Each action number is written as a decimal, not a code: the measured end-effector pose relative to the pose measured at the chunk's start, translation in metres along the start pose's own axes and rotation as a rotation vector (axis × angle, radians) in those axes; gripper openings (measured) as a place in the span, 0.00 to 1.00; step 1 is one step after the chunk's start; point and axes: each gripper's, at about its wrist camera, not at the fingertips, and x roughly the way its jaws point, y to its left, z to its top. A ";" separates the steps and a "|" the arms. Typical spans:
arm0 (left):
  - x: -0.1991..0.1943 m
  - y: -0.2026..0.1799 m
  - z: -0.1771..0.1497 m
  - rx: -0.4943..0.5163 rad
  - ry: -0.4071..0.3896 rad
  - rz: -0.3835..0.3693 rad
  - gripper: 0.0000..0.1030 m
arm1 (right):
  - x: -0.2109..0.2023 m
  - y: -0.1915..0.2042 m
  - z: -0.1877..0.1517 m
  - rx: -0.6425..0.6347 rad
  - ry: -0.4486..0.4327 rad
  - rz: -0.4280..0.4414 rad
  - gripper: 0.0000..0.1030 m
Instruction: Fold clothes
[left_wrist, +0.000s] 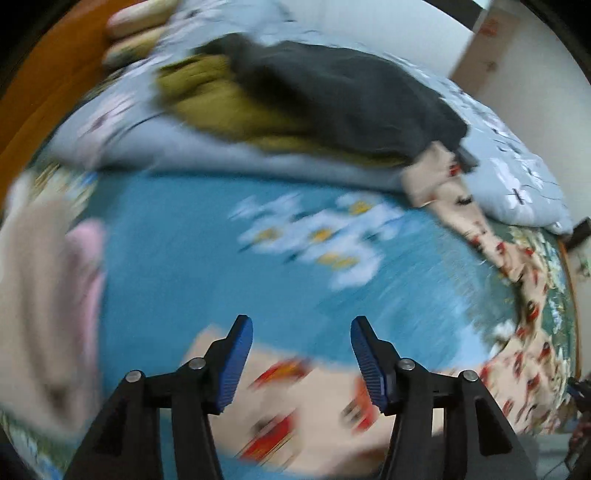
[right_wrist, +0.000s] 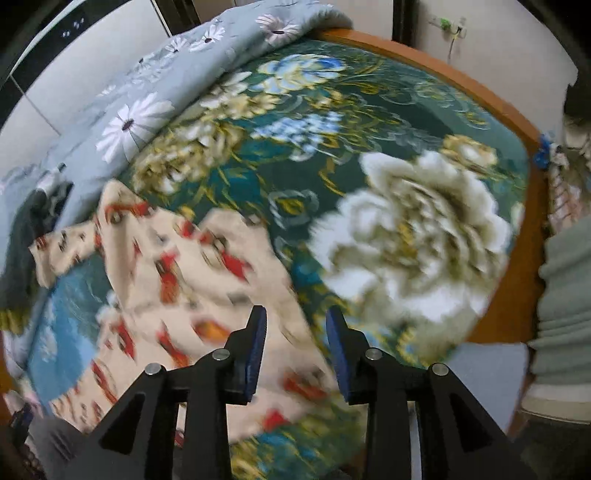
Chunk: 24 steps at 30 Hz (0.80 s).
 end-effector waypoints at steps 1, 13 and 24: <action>0.013 -0.010 0.012 0.006 0.002 -0.026 0.58 | 0.012 0.002 0.006 0.030 0.011 0.016 0.34; 0.153 -0.084 0.125 -0.150 0.044 -0.157 0.58 | 0.078 0.010 0.056 0.149 0.033 0.100 0.34; 0.145 -0.087 0.134 -0.253 -0.013 -0.184 0.06 | 0.091 0.009 0.060 0.128 0.055 0.099 0.34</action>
